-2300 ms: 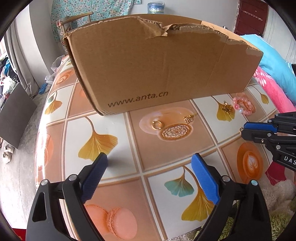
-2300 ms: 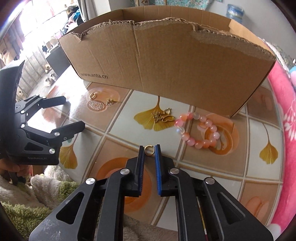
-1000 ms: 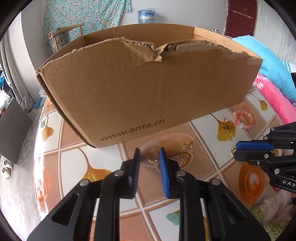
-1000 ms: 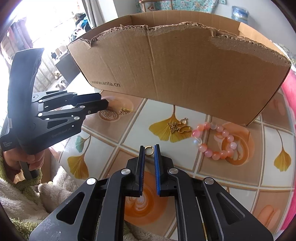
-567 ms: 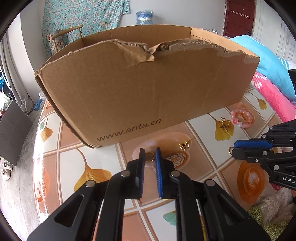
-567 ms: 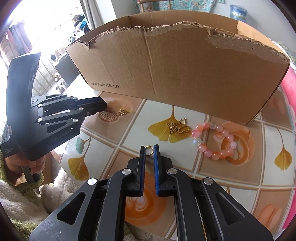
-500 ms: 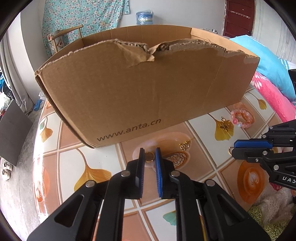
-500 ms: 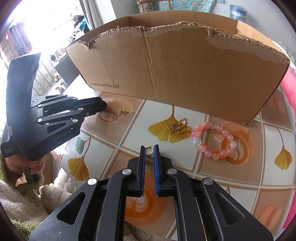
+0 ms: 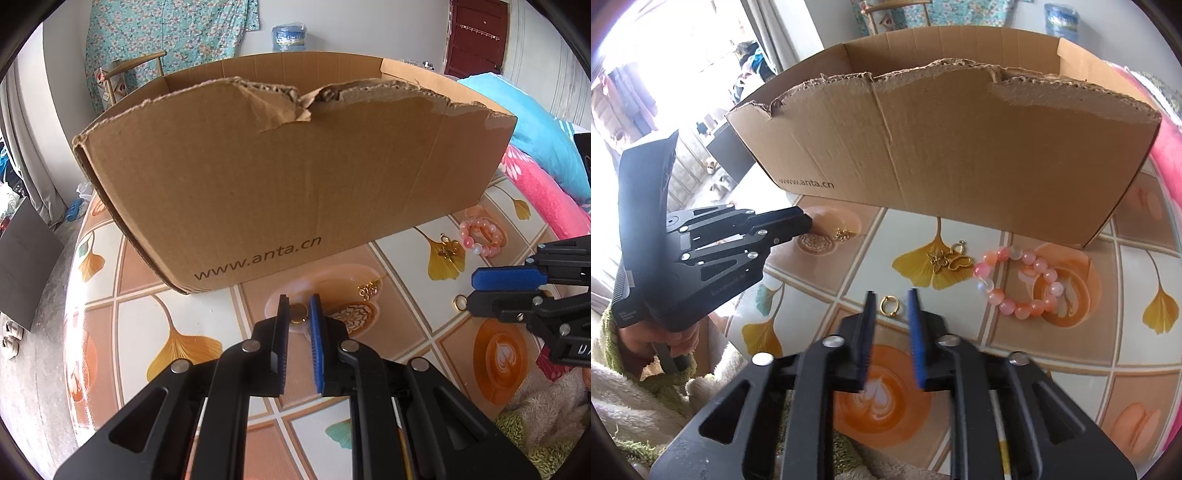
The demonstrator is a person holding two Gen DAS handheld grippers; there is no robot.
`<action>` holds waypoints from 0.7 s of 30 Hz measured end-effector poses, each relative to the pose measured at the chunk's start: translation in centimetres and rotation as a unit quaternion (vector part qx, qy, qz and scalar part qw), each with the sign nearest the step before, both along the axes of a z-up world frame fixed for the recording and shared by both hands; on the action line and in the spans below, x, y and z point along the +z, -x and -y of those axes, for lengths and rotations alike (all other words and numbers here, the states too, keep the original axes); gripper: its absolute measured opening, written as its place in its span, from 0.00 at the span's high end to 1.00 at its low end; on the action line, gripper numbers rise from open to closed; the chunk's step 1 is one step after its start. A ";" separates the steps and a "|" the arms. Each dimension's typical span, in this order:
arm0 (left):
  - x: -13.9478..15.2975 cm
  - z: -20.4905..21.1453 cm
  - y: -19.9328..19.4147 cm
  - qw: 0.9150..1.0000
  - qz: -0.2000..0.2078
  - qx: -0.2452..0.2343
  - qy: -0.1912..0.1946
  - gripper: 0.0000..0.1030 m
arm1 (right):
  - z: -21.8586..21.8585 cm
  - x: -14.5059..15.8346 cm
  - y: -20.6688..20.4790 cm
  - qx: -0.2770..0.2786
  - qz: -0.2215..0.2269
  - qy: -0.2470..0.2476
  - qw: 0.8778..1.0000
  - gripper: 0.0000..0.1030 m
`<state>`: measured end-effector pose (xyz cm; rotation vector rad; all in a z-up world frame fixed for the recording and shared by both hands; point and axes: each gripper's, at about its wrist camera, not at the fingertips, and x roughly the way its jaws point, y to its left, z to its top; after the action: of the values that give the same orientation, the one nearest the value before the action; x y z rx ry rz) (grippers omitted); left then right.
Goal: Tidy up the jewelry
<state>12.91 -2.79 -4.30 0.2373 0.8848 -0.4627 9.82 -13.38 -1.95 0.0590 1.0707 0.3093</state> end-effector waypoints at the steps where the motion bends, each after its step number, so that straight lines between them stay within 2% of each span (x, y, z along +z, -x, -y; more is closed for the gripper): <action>1: 0.0 0.0 0.0 1.000 0.000 0.000 0.000 0.90 | -0.2 0.0 -0.1 0.003 0.000 0.003 1.000 0.77; 7: 0.0 0.0 0.0 1.000 0.001 0.000 0.001 0.90 | -1.6 -0.3 0.1 0.021 0.013 0.048 0.999 0.79; 10: 0.0 -0.1 0.0 1.000 0.002 0.000 0.002 0.90 | -2.1 -0.4 0.4 0.030 0.027 0.079 0.996 0.85; 11: 0.0 -0.1 0.0 1.000 0.003 0.000 0.002 0.90 | -2.2 -0.4 0.4 0.031 0.029 0.085 0.995 0.91; 15: 0.0 -0.2 0.2 1.000 0.005 0.001 0.003 0.90 | -1.7 -0.3 0.3 0.025 0.026 0.072 0.997 0.92; 16: 0.0 -0.2 0.2 1.000 0.005 0.001 0.003 0.90 | -1.6 -0.2 0.3 0.023 0.026 0.070 0.997 0.93; 17: 0.1 -0.2 0.2 1.000 0.005 0.001 0.005 0.90 | -1.5 -0.1 0.3 0.021 0.028 0.065 0.997 0.99; 21: 0.1 -0.5 0.3 1.000 0.004 -0.001 0.012 0.90 | -0.8 0.1 0.1 0.017 0.024 0.058 0.998 1.00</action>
<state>12.60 -2.29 -4.19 0.2186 0.8719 -0.4740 9.71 -12.61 -1.86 -0.0712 1.0404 0.2770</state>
